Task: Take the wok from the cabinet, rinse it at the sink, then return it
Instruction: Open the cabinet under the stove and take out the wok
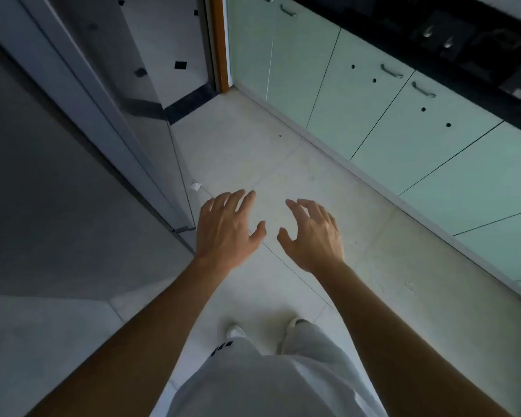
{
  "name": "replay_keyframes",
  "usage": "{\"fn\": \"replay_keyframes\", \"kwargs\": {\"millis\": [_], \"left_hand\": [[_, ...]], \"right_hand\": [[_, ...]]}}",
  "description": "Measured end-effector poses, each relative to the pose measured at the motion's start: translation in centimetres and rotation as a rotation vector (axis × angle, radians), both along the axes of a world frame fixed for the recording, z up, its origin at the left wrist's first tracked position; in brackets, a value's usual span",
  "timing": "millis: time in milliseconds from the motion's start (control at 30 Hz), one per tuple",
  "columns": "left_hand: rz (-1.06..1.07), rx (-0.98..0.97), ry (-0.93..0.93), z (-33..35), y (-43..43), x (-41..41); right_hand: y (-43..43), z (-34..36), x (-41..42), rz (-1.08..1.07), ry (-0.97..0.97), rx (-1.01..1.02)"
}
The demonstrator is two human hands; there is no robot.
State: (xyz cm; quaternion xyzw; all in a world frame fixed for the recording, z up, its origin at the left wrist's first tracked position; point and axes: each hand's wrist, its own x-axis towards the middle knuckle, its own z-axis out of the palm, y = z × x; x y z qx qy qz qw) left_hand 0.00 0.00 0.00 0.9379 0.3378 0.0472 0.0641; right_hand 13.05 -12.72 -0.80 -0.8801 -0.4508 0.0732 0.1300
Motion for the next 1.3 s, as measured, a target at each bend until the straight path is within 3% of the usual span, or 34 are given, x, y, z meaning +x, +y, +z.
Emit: {"fn": "replay_keyframes", "kwargs": {"millis": [333, 867, 1300], "left_hand": [[-0.023, -0.017, 0.012, -2.0, 5.3, 6.5], [0.087, -0.070, 0.059, -1.7, 18.3, 27.2], [0.131, -0.115, 0.076, -2.4, 29.0, 34.0]], "right_hand": [[5.8, -1.3, 6.3, -0.056, 0.060, 0.001], [20.1, -1.2, 29.7, 0.032, 0.064, -0.019], [30.9, -2.2, 36.4, 0.071, 0.117, -0.060]]}}
